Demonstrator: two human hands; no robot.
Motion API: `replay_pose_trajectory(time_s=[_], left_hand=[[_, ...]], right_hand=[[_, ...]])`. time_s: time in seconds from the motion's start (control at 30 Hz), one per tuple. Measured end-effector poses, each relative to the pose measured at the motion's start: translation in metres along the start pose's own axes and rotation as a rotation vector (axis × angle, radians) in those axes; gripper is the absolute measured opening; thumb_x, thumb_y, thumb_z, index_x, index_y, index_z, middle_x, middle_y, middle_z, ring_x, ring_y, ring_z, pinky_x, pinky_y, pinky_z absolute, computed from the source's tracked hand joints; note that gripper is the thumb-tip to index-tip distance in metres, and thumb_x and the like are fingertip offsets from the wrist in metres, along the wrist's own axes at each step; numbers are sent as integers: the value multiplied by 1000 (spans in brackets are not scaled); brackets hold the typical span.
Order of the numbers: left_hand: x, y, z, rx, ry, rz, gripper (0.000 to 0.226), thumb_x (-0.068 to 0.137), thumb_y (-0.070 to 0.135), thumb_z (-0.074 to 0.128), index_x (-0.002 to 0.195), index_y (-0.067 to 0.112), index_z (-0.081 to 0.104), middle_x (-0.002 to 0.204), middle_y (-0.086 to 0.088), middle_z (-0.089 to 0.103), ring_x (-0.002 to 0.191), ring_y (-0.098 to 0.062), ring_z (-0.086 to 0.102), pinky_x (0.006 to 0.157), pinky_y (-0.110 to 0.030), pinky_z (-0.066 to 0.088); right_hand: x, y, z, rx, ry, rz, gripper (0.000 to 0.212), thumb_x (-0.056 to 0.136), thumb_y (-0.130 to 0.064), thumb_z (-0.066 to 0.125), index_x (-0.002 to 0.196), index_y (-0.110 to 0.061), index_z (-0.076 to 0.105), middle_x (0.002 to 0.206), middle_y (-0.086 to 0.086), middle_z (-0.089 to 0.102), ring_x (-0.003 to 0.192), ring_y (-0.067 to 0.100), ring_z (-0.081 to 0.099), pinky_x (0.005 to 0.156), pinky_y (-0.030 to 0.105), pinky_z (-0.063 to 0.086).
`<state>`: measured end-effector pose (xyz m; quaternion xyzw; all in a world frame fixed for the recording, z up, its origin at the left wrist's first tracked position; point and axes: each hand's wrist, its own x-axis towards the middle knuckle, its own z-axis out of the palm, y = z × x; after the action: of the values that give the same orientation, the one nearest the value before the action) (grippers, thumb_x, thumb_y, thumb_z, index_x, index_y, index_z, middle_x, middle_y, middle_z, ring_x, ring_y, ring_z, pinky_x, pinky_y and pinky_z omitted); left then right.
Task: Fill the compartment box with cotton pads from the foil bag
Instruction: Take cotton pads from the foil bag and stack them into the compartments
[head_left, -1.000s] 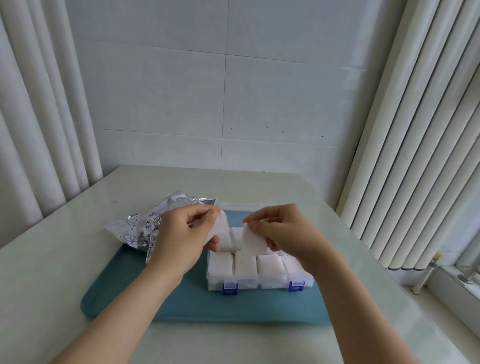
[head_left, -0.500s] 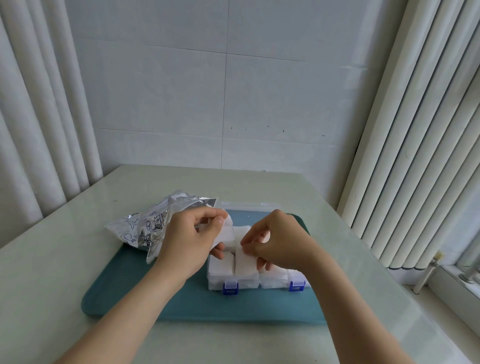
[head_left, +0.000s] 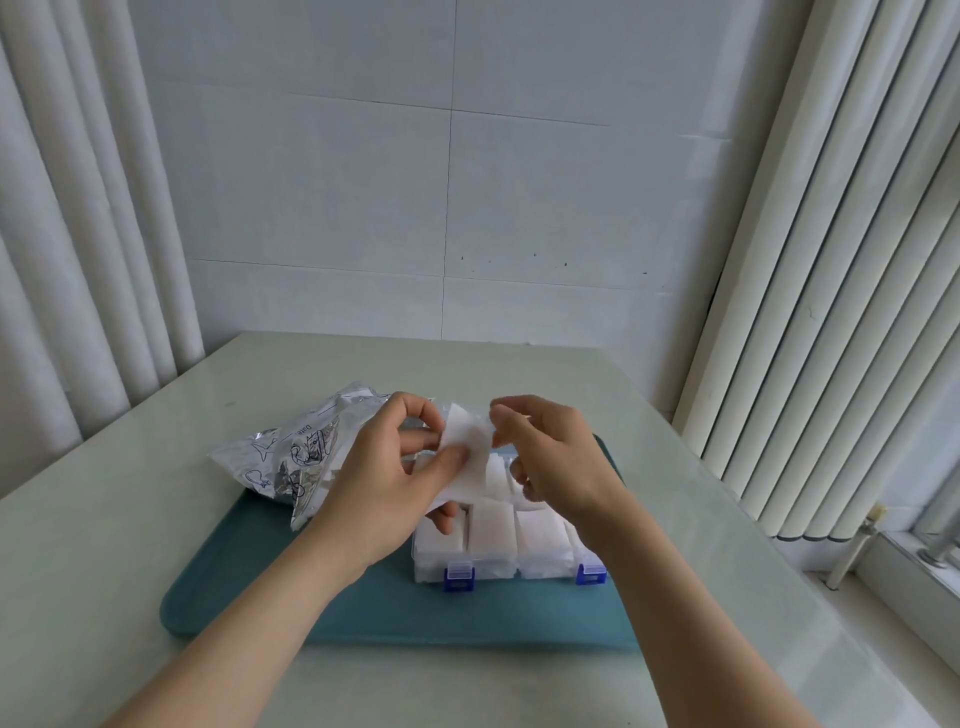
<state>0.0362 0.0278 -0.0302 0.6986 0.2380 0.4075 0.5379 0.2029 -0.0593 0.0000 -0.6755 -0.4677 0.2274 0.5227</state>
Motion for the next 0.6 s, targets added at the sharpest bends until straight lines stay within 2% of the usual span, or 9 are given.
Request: replay_pose_trajectory(time_s=[0.03,0.1,0.2,0.27,0.37,0.4,0.5,0.6], left_hand=[[-1,1,0,-3,-39,-8,26,101,14,71,110,12,46,94,-9,78,53,-35,64,52,-43,55],[-1,3,1,0,-94,-20,30,100,16,72,114,12,45,96,-12,79,55,-35,65,52,-41,54],[-1,1,0,24,-111,-12,31,100,21,72,122,18,50,99,-10,78,58,-42,68,55,-42,56],[0,-1,1,37,-55,-9,29,101,21,71,125,23,55,103,-5,79,63,-40,72,60,-43,60],[2,-4,2,-19,58,-43,18,107,17,61,124,22,61,109,-2,80,70,-31,77,70,-31,62],[3,-6,2,-55,78,-63,18,109,15,56,124,21,63,110,-3,80,75,-30,78,75,-32,62],[7,-10,2,-177,107,-125,26,113,8,45,126,16,66,117,-6,78,92,-27,79,92,-47,61],[11,-11,3,-278,115,-199,29,113,7,42,127,14,67,123,-6,77,105,-22,74,99,-51,56]], right_hand=[[-2,-2,1,37,-56,15,12,102,-35,61,104,-33,72,97,0,76,65,9,57,58,25,47],[-5,0,3,40,-115,19,14,100,-32,65,99,-25,78,88,-1,73,68,9,58,60,24,47],[-2,5,4,75,-36,5,15,95,-30,73,92,-17,80,80,3,71,65,7,59,62,24,49],[0,7,2,188,50,17,14,95,-27,76,94,-14,80,81,7,73,66,10,60,64,27,50],[4,7,-3,356,107,100,8,94,-15,76,97,-8,80,81,12,75,66,16,62,67,29,52],[5,6,-4,386,100,130,8,92,-11,76,98,-6,80,82,13,76,67,17,64,67,29,53],[2,4,-5,439,5,167,13,91,-9,79,101,-1,79,87,20,77,71,21,71,66,27,55],[-5,0,-2,382,-126,138,14,92,-12,79,101,-1,78,89,20,78,74,21,72,65,25,57]])
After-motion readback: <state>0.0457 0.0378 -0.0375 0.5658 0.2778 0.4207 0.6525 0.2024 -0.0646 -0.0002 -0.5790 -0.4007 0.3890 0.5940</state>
